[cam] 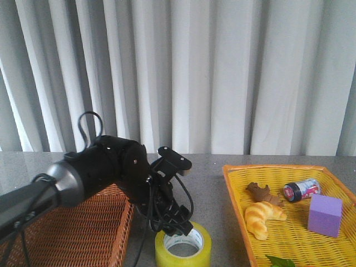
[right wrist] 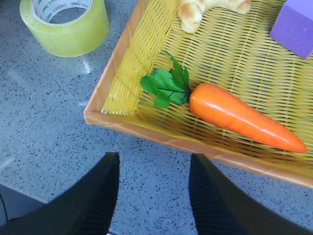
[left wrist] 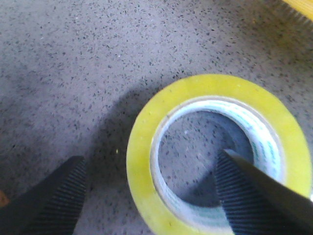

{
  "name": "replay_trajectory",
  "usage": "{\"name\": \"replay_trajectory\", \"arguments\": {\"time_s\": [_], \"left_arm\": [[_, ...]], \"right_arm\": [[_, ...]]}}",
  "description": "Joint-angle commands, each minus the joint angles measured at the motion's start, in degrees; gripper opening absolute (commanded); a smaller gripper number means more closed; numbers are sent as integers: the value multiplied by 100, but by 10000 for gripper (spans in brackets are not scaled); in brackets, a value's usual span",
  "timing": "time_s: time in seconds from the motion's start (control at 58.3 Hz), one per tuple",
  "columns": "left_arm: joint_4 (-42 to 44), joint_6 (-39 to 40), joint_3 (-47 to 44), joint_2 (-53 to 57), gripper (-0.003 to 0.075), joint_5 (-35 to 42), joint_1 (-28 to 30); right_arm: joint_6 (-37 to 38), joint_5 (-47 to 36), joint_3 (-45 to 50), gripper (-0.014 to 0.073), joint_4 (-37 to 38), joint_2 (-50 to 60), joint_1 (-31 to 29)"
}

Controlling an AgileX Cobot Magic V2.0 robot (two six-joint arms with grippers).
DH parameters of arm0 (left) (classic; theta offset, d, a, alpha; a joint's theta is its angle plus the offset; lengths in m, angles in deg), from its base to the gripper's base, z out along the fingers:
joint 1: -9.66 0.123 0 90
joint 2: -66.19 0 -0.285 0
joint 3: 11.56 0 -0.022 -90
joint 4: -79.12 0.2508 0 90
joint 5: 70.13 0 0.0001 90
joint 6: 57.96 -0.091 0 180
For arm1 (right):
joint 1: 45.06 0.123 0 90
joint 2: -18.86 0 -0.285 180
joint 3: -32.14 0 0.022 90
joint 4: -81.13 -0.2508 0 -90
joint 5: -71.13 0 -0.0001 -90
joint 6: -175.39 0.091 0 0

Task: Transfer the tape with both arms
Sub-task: 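Lower the left gripper onto the tape roll rim and close it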

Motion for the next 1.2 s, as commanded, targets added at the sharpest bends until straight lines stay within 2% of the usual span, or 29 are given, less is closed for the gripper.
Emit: {"name": "replay_trajectory", "arguments": {"time_s": [0.0, 0.223, 0.36, 0.651, 0.806, 0.943, 1.183], "left_arm": [[-45, 32, 404, 75, 524, 96, -38], [-24, 38, 592, -280, 519, -58, -34], [-24, 43, 592, -375, 470, -58, -34], [-24, 43, 592, -388, 243, -86, -34], [-24, 43, 592, -388, 151, -148, -34], [-24, 43, 592, -383, 119, -260, -34], [-30, 38, 592, -73, 120, -365, -34]], "right_arm": [[0, -277, -144, 329, 3, 48, -33], [0, -277, -144, 329, 3, 48, -33], [0, -277, -144, 329, 3, 48, -33], [0, -277, -144, 329, 3, 48, -33], [0, -277, -144, 329, 3, 48, -33], [0, -277, -144, 329, 3, 48, -33], [0, -277, -144, 329, 3, 48, -33]]}}
